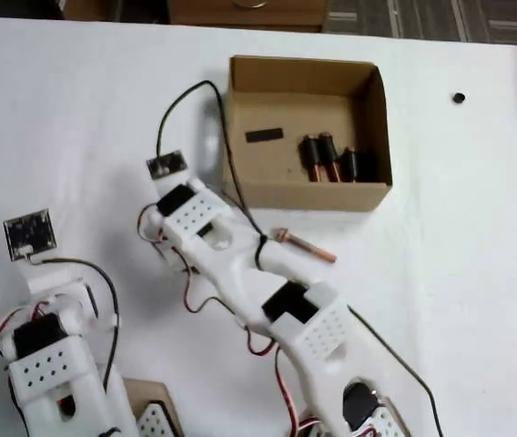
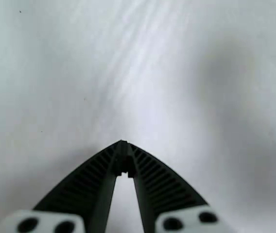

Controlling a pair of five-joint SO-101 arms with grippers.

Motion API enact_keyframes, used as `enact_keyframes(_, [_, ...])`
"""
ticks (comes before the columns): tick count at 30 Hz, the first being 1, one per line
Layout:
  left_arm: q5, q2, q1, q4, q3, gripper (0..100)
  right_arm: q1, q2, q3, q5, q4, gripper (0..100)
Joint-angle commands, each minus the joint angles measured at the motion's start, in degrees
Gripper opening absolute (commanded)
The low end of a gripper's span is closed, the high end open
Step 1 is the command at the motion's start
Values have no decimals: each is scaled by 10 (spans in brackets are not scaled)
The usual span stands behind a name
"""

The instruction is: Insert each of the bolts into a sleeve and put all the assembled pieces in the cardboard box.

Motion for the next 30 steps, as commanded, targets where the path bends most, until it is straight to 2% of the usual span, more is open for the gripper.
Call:
enact_keyframes(1, [0,-6,-2,-5,-3,22,-4,-10,-4,-1,-11,20])
enact_keyframes(5, [1,-6,-1,-5,-7,22,29,-68,-4,2,27,20])
enact_keyframes(12, [2,-6,31,-3,-15,22,108,-269,-4,4,118,20])
enact_keyframes(18, [2,-6,77,51,-67,22,148,-454,-4,4,169,20])
enact_keyframes(22, [2,-6,94,93,-92,22,184,-576,-4,7,167,20])
enact_keyframes(27, [2,-6,109,118,-109,22,249,-727,-4,104,138,20])
enact_keyframes(30, [2,-6,127,130,-124,22,284,-798,-4,128,134,20])
